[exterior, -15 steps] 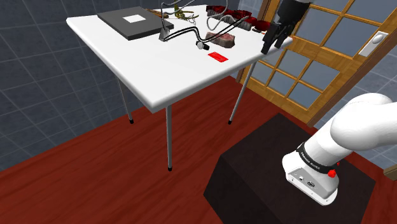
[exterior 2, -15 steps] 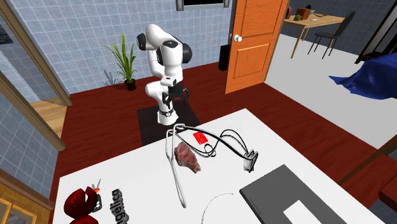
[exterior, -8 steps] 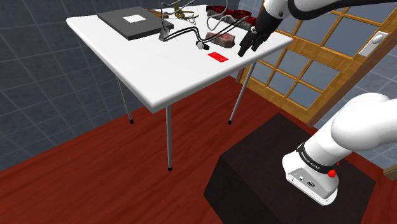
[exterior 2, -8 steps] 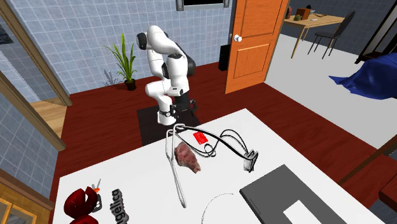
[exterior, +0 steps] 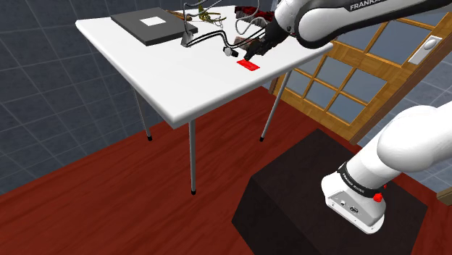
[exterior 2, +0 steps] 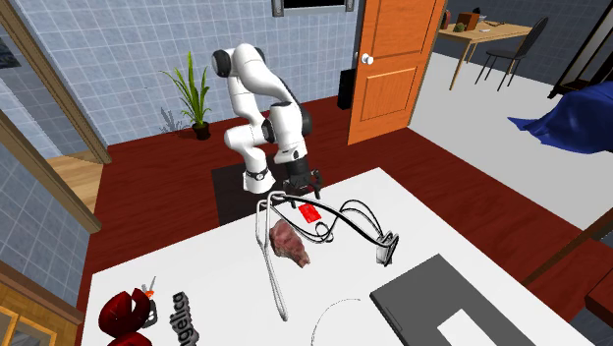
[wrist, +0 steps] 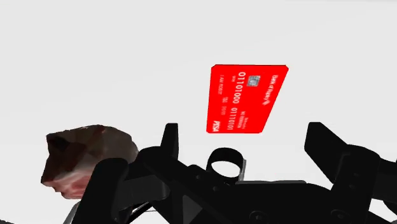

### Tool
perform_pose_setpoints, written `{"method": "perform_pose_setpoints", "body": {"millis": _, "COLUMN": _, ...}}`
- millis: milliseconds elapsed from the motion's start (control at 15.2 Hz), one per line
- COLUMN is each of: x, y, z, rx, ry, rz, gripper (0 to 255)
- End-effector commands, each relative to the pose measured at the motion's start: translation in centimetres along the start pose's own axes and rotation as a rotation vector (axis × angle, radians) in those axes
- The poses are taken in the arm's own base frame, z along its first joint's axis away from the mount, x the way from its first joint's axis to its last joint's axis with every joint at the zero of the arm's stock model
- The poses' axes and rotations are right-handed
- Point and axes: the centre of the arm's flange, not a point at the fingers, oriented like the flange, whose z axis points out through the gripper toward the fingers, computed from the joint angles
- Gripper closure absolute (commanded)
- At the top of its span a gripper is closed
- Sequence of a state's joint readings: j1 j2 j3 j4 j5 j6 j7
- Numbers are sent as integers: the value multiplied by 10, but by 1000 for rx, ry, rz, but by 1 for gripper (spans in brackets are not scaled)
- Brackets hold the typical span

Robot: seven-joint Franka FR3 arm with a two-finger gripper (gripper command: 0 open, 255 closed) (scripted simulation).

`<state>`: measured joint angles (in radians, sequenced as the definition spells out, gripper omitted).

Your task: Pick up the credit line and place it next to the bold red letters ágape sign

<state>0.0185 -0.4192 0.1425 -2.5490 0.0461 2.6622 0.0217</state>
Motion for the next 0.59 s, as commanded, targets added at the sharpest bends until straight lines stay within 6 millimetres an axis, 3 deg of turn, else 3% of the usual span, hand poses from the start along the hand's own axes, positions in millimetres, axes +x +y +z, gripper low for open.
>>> {"method": "perform_pose_setpoints", "body": {"millis": 0, "x": 16, "y": -4, "z": 12, "rx": 5, "ry": 53, "rz": -4, "gripper": 0}}
{"method": "perform_pose_setpoints", "body": {"millis": 528, "x": 18, "y": -4, "z": 52, "rx": 5, "ry": 53, "rz": -4, "gripper": 0}}
